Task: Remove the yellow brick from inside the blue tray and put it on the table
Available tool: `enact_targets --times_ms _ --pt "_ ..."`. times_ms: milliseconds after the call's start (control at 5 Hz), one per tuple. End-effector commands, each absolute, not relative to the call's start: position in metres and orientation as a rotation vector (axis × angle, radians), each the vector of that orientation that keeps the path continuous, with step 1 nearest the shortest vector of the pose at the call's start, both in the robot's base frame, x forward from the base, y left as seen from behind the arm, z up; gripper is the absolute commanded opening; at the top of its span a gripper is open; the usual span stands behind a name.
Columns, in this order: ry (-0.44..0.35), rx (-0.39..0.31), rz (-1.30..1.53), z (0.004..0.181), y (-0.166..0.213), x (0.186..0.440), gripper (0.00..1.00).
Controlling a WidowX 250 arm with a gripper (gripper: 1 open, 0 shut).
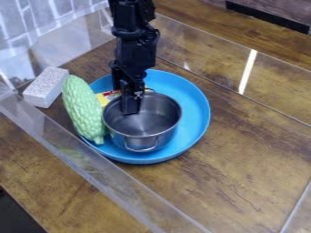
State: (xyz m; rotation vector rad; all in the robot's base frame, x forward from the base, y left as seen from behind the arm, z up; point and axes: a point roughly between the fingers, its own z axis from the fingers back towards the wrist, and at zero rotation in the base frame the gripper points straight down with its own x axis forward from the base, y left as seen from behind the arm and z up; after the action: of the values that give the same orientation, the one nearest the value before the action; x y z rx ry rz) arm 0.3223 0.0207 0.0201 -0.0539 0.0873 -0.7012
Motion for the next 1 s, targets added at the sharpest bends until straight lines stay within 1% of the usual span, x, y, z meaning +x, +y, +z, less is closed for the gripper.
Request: enact_targets --times_ms 0,800 --pt "0.144 -0.062 -0.765 0.0126 0.0189 0.3085 0.0" --pt "0.151 -0.049 -0.793 0.0159 0.0196 0.3069 0.0"
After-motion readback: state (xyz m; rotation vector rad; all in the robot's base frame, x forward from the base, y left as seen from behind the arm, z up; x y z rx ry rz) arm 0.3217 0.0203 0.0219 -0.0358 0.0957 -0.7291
